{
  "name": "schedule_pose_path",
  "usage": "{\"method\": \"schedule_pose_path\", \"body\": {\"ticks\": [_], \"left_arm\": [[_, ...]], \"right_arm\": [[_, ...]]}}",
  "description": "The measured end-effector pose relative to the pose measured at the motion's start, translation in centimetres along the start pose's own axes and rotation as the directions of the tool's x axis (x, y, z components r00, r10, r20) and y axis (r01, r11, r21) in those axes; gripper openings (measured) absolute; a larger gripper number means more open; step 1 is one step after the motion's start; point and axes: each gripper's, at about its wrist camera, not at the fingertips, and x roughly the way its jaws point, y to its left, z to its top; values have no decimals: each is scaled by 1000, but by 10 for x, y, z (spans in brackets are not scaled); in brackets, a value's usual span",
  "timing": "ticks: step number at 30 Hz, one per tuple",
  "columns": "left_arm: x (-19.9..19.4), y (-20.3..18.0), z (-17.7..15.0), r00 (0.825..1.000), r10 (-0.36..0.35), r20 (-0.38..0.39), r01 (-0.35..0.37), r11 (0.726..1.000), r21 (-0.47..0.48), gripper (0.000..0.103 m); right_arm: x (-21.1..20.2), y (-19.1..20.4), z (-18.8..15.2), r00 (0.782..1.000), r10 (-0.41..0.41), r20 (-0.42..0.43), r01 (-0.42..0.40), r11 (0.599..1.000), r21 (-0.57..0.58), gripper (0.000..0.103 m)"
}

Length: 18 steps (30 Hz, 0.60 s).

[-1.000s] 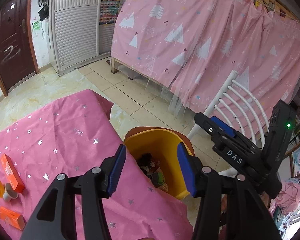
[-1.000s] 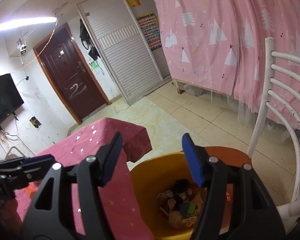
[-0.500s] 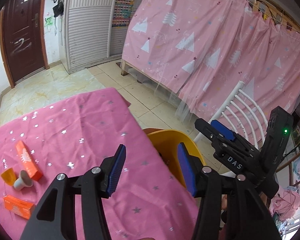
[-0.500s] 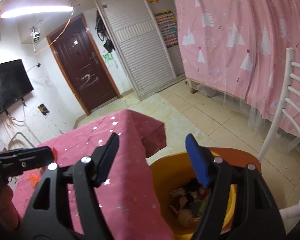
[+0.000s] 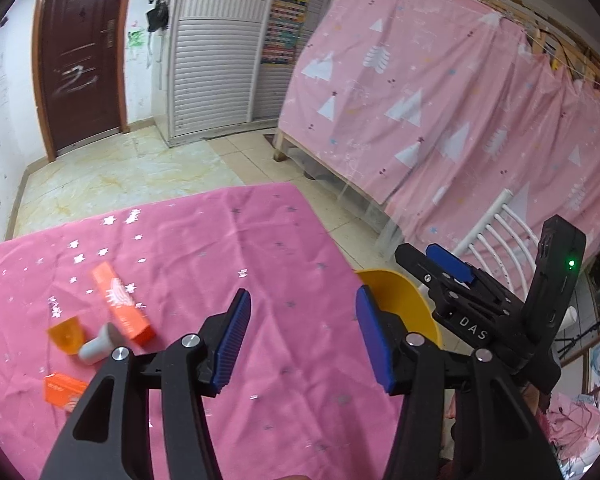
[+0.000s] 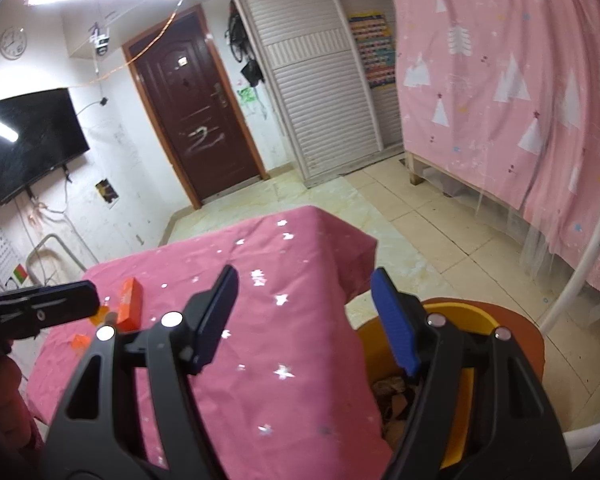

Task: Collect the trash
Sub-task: 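Move both open tools back over the remaining items on the table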

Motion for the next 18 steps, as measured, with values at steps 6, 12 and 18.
{"method": "schedule_pose_path", "body": {"ticks": [6,12,18], "left_arm": [[-11,33,-6,999,40,10,-40,998,-42,49],[-23,62,-16,996,89,7,-88,993,-78,51],[-35,89,-26,987,158,-5,-158,981,-108,52]], "right_arm": [[14,32,1,999,31,-29,-32,998,-48,66],[27,58,0,996,59,-61,-65,994,-88,66],[39,83,-1,992,86,-88,-96,988,-122,66]]}}
